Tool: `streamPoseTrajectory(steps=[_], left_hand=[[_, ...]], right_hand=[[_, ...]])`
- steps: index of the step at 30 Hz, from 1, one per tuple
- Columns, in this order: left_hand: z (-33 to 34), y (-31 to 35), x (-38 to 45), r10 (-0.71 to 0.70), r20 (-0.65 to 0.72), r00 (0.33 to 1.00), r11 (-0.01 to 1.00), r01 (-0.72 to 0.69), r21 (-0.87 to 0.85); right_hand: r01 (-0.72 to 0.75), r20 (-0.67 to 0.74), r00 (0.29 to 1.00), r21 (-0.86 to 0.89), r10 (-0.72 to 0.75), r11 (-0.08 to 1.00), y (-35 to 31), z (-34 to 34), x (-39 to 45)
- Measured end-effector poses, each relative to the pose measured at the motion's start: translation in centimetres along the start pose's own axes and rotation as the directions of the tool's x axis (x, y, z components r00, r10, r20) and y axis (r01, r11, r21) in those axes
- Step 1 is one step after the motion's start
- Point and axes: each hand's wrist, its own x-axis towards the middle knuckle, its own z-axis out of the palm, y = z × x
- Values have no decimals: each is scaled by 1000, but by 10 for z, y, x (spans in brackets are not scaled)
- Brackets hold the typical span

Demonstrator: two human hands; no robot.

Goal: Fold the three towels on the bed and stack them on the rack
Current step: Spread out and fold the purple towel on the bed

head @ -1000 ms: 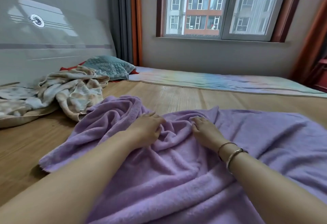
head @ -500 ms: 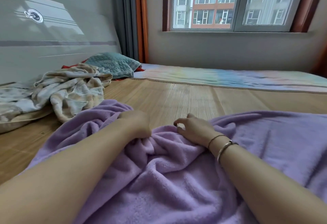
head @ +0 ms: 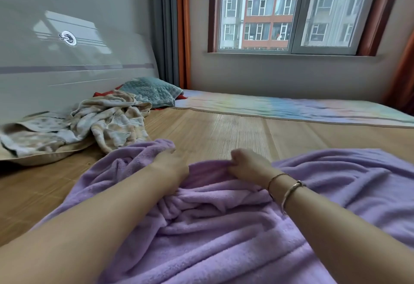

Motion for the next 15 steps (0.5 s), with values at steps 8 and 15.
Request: streamPoseTrajectory(steps=[8,15], left_hand=[[-7,-19,-3,-157,199,967,931,212,-298],[19,-13,3,43,195,980,837,71,-543]], right_hand=[[-144,-273,941,219,202,965,26,-27,-18],[-170,98,984,290,148,942,12,-20,-27]])
